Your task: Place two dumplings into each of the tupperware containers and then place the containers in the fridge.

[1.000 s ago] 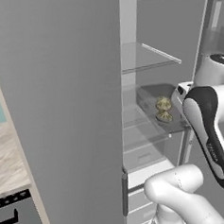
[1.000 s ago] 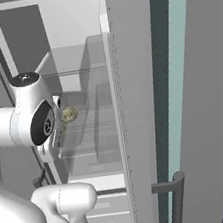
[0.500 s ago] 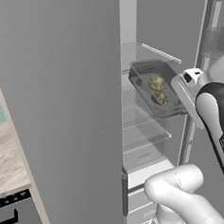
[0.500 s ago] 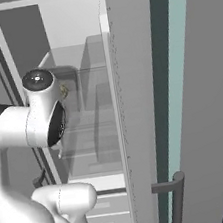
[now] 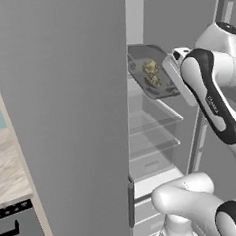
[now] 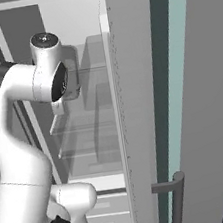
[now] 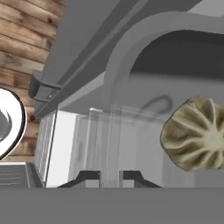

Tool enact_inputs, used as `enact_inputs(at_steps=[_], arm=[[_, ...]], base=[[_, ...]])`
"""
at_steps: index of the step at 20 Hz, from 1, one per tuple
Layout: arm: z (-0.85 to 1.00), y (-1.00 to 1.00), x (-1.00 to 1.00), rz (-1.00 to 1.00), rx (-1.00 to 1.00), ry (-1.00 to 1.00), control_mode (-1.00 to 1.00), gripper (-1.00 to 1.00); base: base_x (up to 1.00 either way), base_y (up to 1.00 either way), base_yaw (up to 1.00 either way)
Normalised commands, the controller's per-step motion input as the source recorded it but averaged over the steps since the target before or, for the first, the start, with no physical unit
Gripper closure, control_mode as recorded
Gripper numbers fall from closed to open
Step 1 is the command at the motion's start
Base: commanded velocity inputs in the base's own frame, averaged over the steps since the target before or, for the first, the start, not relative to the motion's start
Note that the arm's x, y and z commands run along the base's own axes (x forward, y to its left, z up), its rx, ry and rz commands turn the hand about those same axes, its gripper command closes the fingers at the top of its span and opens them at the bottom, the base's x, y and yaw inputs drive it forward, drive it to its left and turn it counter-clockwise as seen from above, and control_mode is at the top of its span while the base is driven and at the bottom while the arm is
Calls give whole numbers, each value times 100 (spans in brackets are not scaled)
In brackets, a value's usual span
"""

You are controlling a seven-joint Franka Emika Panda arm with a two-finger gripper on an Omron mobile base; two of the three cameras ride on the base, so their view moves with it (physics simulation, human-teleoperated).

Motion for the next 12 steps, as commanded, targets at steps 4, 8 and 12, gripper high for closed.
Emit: enact_inputs(at_steps=[4,8,12], arm=[[26,0,83,0,-2,13,-100,100],[15,0,96,0,-1,10,-100,100],[-4,0,99,0,0,2,-100,100]], base=[[0,0,0],[0,0,0],[0,0,0]])
